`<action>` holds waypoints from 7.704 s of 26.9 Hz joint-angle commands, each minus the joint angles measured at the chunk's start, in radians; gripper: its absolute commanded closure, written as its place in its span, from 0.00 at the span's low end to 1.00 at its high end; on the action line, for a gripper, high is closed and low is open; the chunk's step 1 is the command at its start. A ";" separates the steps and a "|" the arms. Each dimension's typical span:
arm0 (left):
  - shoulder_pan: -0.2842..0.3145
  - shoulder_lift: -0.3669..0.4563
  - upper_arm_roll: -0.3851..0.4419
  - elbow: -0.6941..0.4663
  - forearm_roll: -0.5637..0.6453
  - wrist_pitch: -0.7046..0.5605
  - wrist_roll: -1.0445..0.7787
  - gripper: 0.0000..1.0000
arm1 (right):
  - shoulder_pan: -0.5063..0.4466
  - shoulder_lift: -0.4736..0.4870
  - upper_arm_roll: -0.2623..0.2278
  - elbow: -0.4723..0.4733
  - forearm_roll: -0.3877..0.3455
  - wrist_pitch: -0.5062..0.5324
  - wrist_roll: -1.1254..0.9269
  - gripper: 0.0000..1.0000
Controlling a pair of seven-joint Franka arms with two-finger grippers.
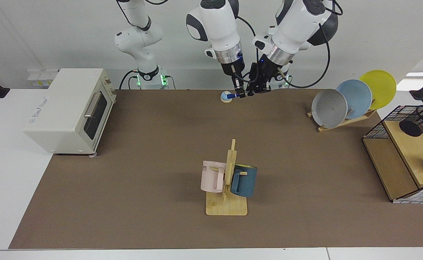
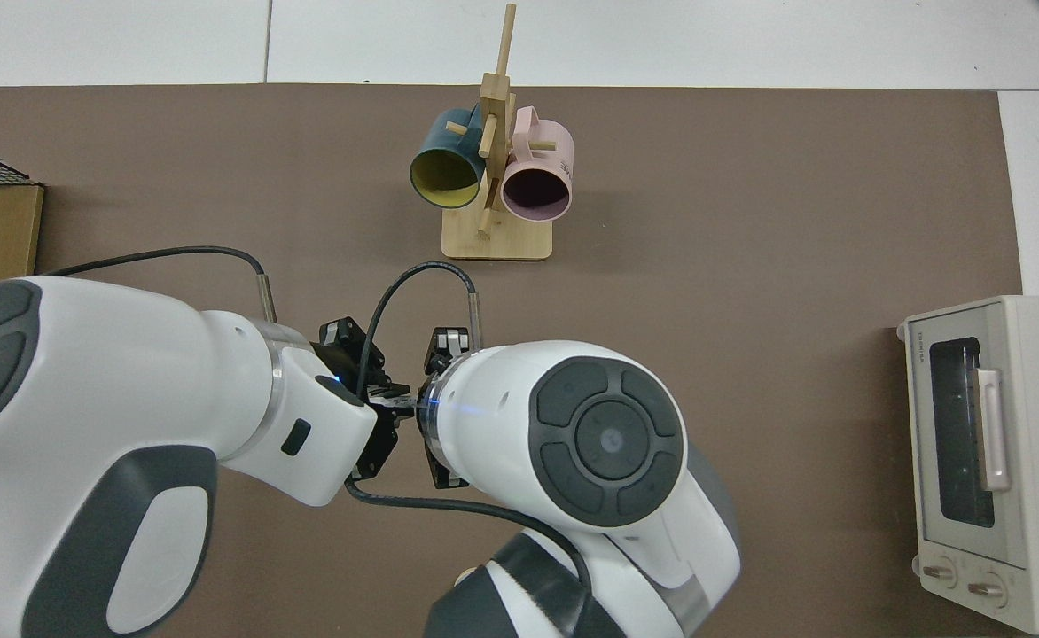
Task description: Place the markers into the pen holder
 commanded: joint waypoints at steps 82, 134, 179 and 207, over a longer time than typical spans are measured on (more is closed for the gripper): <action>0.426 0.059 0.041 0.228 1.216 -0.057 0.240 1.00 | -0.519 -0.129 -0.003 0.066 -0.243 -0.525 -1.908 0.01; 0.708 0.252 0.039 0.217 1.313 0.153 0.487 1.00 | -0.575 -0.224 0.000 -0.007 -0.247 -0.531 -1.950 0.00; 0.768 0.306 0.039 0.139 1.152 0.197 0.496 1.00 | -0.574 -0.225 0.000 -0.007 -0.247 -0.531 -1.950 0.00; 0.757 0.315 0.039 0.192 1.168 0.185 0.550 0.54 | -0.574 -0.225 0.000 -0.007 -0.247 -0.531 -1.950 0.00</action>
